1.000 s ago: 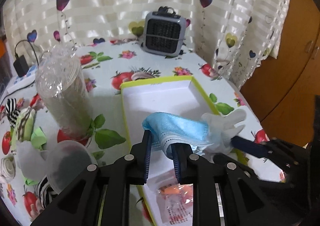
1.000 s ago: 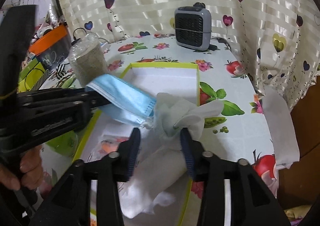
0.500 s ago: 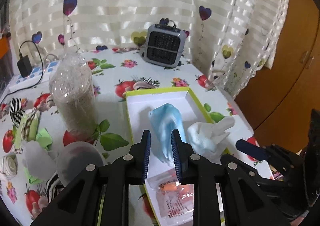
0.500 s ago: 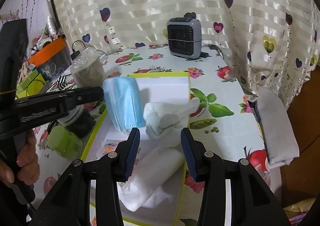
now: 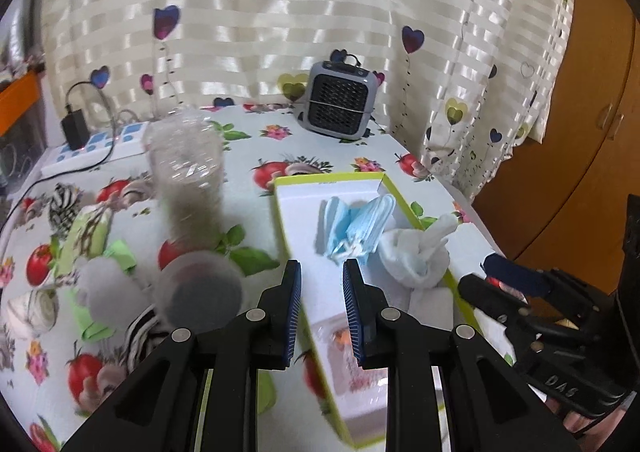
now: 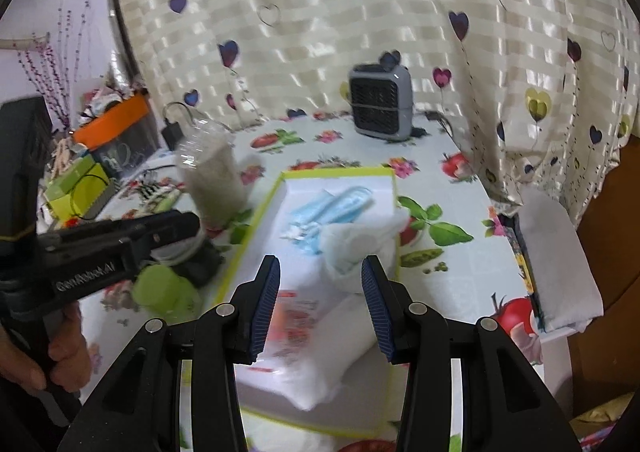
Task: Organize soft objects
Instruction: 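Withdraw both open tools from the box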
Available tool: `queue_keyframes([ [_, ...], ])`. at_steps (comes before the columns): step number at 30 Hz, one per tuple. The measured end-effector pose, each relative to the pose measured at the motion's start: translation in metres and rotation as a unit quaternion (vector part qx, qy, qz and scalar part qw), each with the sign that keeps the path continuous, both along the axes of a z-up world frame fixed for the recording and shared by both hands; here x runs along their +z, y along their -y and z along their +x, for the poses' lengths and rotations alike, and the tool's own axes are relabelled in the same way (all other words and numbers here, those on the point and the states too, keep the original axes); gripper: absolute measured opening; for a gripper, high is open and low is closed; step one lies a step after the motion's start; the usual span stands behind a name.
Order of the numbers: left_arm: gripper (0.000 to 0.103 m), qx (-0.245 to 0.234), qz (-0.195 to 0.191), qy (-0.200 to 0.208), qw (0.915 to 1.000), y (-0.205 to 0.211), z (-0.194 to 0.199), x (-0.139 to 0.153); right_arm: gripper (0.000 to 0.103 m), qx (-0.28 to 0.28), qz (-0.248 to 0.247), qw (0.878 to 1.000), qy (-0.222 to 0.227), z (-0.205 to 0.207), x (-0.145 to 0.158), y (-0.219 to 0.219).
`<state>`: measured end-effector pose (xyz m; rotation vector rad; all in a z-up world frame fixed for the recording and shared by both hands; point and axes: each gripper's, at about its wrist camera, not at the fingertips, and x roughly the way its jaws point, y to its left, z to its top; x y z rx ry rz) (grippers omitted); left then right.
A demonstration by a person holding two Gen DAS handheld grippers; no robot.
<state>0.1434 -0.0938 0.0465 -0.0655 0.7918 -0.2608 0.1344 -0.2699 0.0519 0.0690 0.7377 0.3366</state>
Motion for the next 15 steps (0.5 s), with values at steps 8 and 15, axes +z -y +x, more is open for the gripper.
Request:
queue_keyframes([
  [8, 0.021, 0.056, -0.013, 0.019, 0.9982, -0.049, -0.045, 0.008, 0.044, 0.055, 0.020, 0.998, 0.036, -0.039, 0.015, -0.035],
  [15, 0.021, 0.105, -0.013, 0.010, 0.9943, -0.088, -0.075, -0.005, 0.048, 0.104, 0.024, 0.992, 0.063, -0.061, 0.015, -0.064],
])
